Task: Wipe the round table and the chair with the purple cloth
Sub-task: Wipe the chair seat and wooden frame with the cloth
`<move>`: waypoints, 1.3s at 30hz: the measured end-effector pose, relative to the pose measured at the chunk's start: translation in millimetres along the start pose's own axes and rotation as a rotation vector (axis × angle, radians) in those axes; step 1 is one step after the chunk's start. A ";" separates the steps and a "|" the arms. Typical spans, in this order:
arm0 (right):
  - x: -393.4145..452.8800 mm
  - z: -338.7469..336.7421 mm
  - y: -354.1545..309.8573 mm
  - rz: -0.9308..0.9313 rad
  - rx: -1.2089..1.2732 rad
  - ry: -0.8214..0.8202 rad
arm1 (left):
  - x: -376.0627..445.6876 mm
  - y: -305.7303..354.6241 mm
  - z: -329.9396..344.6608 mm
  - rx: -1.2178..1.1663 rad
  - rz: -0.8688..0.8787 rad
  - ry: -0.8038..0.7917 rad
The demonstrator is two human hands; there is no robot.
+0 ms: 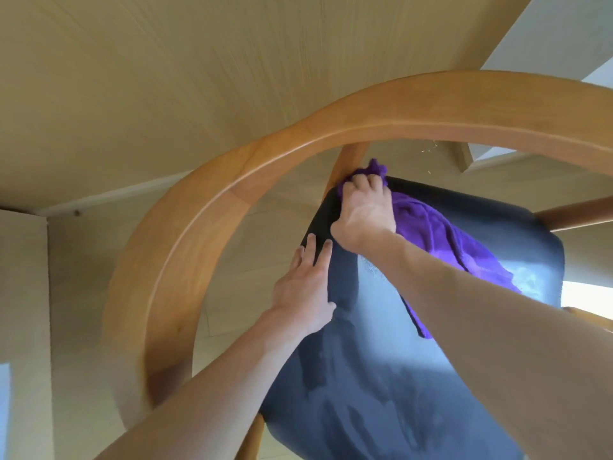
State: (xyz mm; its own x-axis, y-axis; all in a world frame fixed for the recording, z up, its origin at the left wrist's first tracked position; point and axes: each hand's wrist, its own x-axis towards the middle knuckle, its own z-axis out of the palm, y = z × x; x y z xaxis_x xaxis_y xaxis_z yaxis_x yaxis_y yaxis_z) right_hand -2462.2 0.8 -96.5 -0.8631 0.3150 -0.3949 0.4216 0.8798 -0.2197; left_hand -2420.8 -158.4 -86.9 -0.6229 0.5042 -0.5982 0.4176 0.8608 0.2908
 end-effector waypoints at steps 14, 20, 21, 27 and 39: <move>-19.1 28.2 -17.0 -0.170 -0.163 -0.017 | -11.8 -11.9 22.0 0.032 0.029 -0.046; -58.4 21.8 11.9 -0.450 -0.055 -0.111 | -11.0 -8.6 25.5 0.030 -0.009 -0.032; -60.7 16.8 20.8 -0.480 -0.056 -0.137 | -10.6 -7.7 25.6 0.029 -0.012 -0.027; -28.9 -0.7 39.5 -0.006 0.129 0.105 | -10.8 -4.2 30.2 0.036 -0.015 -0.001; -36.9 23.3 -4.8 -0.483 -0.003 -0.095 | -10.4 -9.2 32.0 0.011 -0.013 0.002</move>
State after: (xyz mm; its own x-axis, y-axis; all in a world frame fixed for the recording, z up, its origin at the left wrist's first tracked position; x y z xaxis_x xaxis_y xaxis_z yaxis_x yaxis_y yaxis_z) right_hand -2425.9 -23.4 -101.6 -0.9305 -0.1632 -0.3279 -0.0218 0.9183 -0.3953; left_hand -2397.1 -173.8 -107.2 -0.6292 0.4934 -0.6006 0.4168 0.8664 0.2751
